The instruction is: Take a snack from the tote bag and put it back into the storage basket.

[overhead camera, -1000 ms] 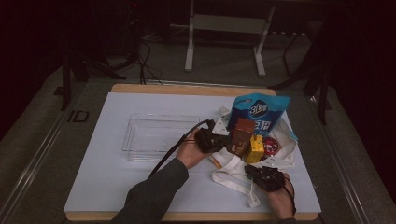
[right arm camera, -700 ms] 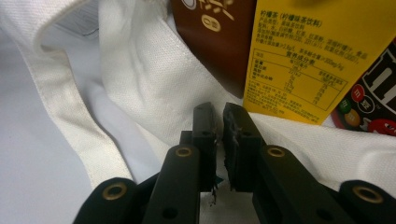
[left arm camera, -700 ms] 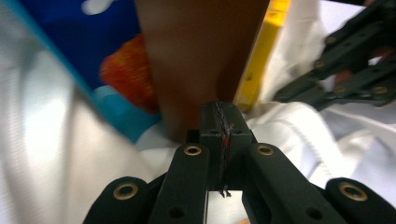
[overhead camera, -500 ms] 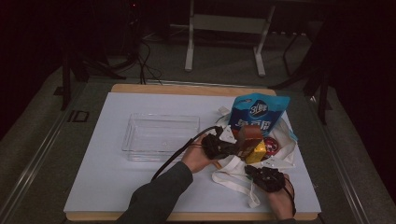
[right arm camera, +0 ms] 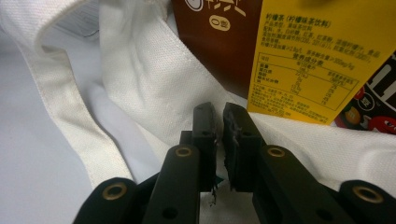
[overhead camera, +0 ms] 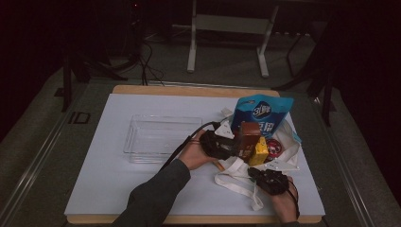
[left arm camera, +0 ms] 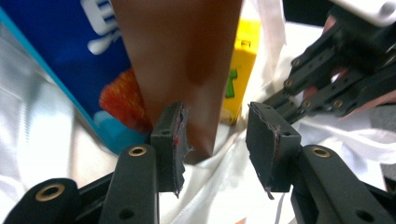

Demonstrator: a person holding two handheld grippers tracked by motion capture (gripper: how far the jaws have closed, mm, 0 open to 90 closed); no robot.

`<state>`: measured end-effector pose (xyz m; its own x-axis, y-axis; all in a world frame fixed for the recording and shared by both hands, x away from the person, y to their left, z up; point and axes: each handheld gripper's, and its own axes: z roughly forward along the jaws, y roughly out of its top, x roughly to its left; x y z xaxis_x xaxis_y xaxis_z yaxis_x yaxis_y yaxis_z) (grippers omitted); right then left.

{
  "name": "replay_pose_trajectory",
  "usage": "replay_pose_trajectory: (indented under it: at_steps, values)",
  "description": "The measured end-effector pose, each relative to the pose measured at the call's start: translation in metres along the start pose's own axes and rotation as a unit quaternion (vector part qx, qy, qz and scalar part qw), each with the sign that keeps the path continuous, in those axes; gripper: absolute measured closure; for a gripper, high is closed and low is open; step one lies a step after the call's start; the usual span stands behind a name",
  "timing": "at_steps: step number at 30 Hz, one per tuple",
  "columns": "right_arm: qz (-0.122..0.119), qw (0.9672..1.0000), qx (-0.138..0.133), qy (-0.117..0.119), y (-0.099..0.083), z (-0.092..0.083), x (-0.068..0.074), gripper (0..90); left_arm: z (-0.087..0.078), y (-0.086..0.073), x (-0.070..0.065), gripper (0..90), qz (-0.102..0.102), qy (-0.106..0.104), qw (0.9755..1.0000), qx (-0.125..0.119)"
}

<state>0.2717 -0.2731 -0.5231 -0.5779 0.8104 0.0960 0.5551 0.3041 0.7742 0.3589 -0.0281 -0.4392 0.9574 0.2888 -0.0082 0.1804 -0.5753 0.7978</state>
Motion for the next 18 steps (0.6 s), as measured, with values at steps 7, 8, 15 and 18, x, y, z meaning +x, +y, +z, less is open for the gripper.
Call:
replay_pose_trajectory:
  at_steps: [7, 8, 15, 18]
  values:
    - [0.001, 1.0000, -0.004, 0.002, -0.001, 0.000, -0.001, 83.5, -0.011, 0.012, 0.009, 45.2, -0.029, 0.018, 0.9993, -0.014]
    - [0.001, 1.0000, -0.004, 0.002, -0.001, 0.000, -0.001, 83.4, -0.013, 0.013, 0.010, 43.8, -0.027, 0.021, 0.9992, -0.018]
    - [0.002, 1.0000, -0.005, 0.003, -0.001, 0.000, -0.001, 83.4, -0.015, 0.021, 0.016, 28.6, -0.034, -0.018, 0.9986, -0.037]
    - [0.002, 1.0000, -0.005, 0.003, -0.001, 0.000, -0.001, 83.4, -0.015, 0.022, 0.018, 27.2, -0.035, -0.028, 0.9973, -0.057]
